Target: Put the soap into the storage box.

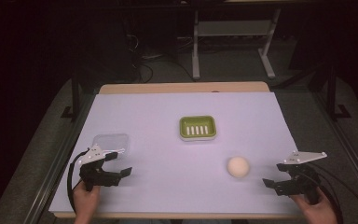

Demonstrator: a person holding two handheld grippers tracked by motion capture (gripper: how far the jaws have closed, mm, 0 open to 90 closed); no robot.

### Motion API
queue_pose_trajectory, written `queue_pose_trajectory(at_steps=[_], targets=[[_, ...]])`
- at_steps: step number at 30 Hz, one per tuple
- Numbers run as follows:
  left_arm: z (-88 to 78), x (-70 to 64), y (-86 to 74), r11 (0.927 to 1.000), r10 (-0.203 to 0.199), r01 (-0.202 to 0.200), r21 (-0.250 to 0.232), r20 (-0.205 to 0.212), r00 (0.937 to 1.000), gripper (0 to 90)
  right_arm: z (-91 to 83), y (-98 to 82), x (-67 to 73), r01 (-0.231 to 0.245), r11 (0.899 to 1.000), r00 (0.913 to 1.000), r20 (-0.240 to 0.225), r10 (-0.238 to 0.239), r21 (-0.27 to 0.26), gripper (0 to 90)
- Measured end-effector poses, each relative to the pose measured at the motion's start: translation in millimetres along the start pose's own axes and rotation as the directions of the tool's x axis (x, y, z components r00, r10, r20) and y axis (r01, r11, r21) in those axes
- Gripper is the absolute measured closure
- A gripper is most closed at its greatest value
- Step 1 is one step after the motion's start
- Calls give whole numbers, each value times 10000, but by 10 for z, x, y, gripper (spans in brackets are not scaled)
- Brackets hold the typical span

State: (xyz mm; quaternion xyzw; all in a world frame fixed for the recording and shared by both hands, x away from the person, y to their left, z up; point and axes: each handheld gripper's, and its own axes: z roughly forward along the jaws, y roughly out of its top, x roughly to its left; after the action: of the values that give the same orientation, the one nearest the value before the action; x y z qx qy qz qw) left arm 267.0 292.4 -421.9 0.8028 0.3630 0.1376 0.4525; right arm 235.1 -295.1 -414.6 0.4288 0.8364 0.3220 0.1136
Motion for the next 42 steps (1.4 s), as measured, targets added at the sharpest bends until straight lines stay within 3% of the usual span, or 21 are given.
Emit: queue_pose_trajectory(at_steps=[6, 21, 42], targets=[[5, -34, 9, 9997, 261, -261, 2, 1, 9997, 129, -10, 41, 24, 11, 10000, 9998, -195, -12, -32, 187], [16, -37, 9, 9996, 274, -274, -35, -25, 9996, 129, 72, 199, 105, 117, 9992, 9992, -381, -102, 395, 180], [11, -44, 4, 9997, 218, -217, -85, 42, 9998, 128, 134, 446, 244, 912, 9944, 9945, -558, -883, 528, 173]])
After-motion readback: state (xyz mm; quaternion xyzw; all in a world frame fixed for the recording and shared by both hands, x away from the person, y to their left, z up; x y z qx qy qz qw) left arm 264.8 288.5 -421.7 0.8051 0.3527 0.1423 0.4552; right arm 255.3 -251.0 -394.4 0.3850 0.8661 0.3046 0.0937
